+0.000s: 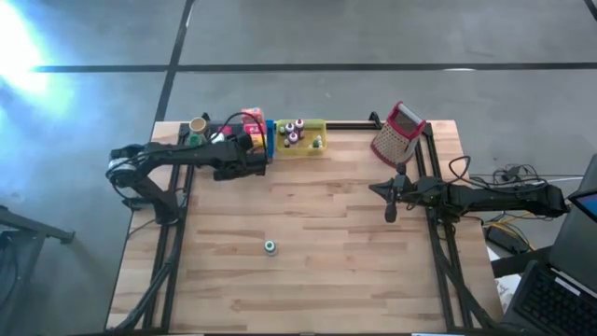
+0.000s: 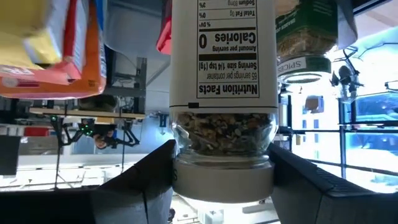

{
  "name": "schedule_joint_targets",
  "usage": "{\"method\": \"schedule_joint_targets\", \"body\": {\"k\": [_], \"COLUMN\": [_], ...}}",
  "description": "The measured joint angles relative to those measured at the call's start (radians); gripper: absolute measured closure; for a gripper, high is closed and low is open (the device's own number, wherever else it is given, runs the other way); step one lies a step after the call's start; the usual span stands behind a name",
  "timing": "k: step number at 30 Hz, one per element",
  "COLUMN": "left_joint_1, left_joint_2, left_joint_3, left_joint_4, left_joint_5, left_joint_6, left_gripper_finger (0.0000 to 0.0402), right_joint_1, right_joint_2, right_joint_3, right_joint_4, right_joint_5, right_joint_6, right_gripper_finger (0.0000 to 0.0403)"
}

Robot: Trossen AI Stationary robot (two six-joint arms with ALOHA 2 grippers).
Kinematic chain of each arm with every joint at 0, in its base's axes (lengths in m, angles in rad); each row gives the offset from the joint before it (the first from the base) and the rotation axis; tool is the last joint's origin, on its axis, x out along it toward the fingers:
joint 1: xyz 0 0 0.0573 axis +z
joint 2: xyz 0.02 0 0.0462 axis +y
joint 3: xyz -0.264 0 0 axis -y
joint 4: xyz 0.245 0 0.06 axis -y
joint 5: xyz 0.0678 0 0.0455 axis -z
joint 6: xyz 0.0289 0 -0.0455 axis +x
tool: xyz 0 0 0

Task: Pick & Place Kitchen Items
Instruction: Put the white seasoning bottle into the blue bin

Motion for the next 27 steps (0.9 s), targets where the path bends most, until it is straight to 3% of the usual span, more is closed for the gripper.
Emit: {"method": "schedule_joint_targets", "body": {"k": [9, 17, 27], "left_joint_1": [0.066, 0.128, 0.176], "left_joint_2": [0.000, 0.000, 0.000], "left_joint_3": [-0.001, -0.032, -0.058], "left_joint_4": [0.061, 0.222, 0.240], "left_joint_5": [0.036, 0.067, 0.067], "left_joint_6": [0.038, 0.124, 0.143], "left_gripper_finger": [0.0185, 0.0185, 0.0184], "right_joint_1": [0.000, 0.000, 0.000], "right_joint_2": [0.000, 0.000, 0.000], "right_joint_3": [0.000, 0.000, 0.000], "right_joint_4": [0.000, 0.000, 0.000], "right_joint_5": [0.000, 0.000, 0.000], "right_joint_6": [0.000, 0.000, 0.000], "right_gripper_finger": [0.0394, 0.0394, 0.0394]}}
